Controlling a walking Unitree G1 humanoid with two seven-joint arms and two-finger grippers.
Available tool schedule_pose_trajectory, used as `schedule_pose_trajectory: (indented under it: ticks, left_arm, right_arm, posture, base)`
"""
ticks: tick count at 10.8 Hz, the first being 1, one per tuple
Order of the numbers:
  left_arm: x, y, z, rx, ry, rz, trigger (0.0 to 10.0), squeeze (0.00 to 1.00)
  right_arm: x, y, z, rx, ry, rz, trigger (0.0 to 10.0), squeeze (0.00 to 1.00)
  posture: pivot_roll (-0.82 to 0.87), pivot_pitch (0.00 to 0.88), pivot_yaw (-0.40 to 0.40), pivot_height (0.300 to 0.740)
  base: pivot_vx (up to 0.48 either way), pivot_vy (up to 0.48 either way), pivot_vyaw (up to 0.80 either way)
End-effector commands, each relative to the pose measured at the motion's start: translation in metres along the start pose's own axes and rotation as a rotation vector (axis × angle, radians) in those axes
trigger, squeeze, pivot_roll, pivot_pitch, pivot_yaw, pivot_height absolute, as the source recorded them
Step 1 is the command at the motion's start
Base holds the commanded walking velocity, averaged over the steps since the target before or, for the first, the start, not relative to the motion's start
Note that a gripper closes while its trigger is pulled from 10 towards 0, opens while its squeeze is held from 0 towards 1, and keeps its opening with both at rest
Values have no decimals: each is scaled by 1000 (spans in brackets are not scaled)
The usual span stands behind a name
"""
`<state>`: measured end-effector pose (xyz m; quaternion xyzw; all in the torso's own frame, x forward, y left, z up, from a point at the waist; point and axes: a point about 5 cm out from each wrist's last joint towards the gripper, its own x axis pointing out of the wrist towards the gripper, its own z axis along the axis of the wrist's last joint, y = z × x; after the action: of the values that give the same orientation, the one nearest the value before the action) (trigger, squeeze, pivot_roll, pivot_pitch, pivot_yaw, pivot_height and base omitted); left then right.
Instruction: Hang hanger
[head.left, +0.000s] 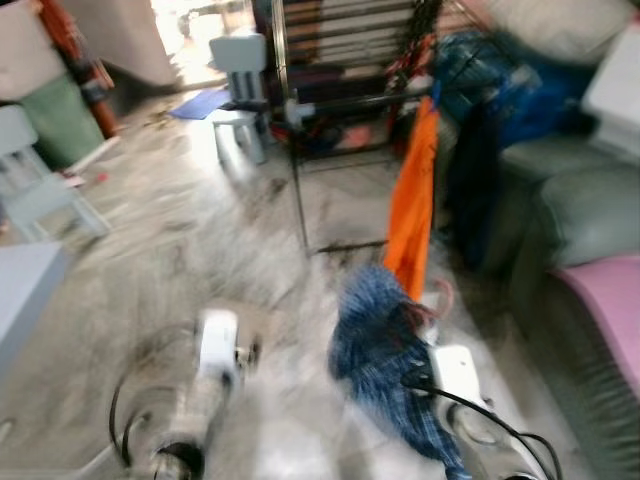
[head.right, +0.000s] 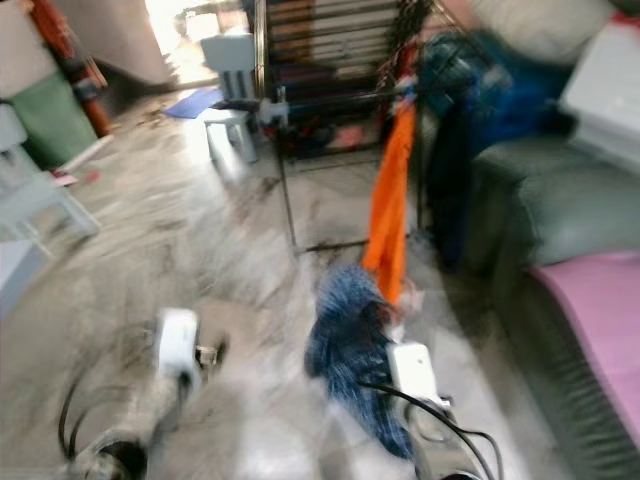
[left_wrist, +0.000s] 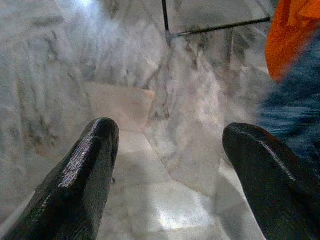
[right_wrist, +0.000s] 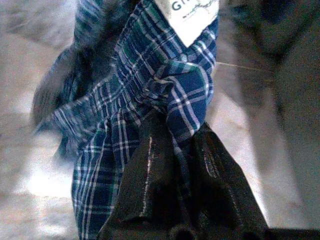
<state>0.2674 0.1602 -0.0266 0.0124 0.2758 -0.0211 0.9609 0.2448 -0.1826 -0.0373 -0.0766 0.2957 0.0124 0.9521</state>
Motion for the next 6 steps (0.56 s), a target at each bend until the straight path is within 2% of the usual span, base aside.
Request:
schedule_pose_trajectory:
  ticks: [1,2,4,6]
  left_arm:
    - [-1,14,-2,15,16,59,10000,0]
    - [-2,11,-3,-25,8,53,10000,0]
    - [-2,13,-3,-38,5,76,10000,0]
    - [-2,14,-3,-62,-6,87,10000,0]
  right_arm:
    - [2,13,7,3,-24,33,10000,0]
    - [5,10,12,-22,-30,21,10000,0]
    - [8,10,18,-34,-27,23,10000,0]
    - [11,19,22,-77,-6,91,10000,0]
  posture:
    - [-103,0,79,740]
    - [-93,0,61,740]
    - [-69,0,29,740]
    - [-9,0,-31,740]
  base:
    - [0,0,0]
    - [0,0,0]
    - [0,0,0]
    - [0,0,0]
